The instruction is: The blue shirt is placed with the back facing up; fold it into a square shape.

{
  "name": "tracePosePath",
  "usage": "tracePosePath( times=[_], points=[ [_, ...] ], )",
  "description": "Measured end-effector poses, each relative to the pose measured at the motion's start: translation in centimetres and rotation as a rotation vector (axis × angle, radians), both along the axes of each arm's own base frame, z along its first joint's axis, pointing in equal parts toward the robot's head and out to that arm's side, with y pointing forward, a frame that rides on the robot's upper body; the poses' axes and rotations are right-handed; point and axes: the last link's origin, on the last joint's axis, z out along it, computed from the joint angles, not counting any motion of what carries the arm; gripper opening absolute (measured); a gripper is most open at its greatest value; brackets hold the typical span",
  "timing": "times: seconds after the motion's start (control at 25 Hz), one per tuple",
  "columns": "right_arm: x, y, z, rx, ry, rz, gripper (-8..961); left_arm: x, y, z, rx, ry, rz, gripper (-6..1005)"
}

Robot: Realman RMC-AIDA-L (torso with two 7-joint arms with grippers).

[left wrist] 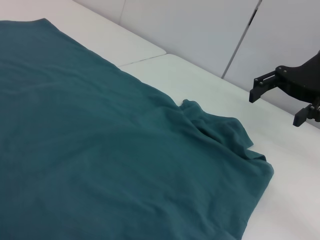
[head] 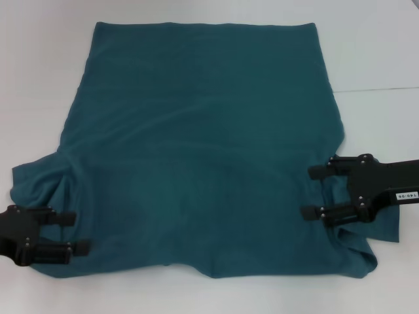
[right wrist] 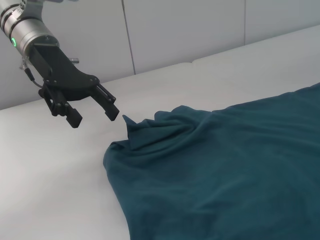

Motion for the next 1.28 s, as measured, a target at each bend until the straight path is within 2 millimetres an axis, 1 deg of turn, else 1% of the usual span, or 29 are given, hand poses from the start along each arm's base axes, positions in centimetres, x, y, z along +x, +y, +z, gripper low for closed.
tracePosePath(
  times=[0.6,0.76,0.88,0.92,0.96,1.08,1.12,1.2,1.28],
  points=[
    [-0.3,0.2,-0.2,-0.003,-0.003,0.009,927,0.0,0.1,0.0,0.005,0.004,0.001,828],
    [-0.3,0.3,-0.2,0.0,-0.004,0.009,927,-0.3,0.3,0.0,0.023,0.01,0.031,827],
    [-0.4,0.4,0.0,0.009,-0.006,0.01,927,-1.1,0.6,0.5,0.071,0.03,0.123,827],
    [-0.4,0.4,0.2,0.013,-0.008,0.008,927,-1.9,0.6,1.2,0.122,0.043,0.205,827],
    [-0.4,0.4,0.3,0.016,-0.009,0.004,927,-1.9,0.6,1.2,0.122,0.043,0.205,827],
    [-0.4,0.5,0.5,0.021,-0.011,-0.007,926,-3.2,0.6,2.6,0.229,0.055,0.37,827],
    [-0.5,0.5,0.6,0.023,-0.011,-0.009,926,-3.2,0.6,2.6,0.229,0.055,0.37,827],
    [-0.5,0.5,0.6,0.023,-0.01,-0.01,926,-4.1,0.4,3.2,0.272,0.058,0.498,826],
    [-0.7,0.5,0.5,0.021,-0.007,-0.012,926,-4.5,0.3,3.3,0.27,0.057,0.553,826]
  ],
)
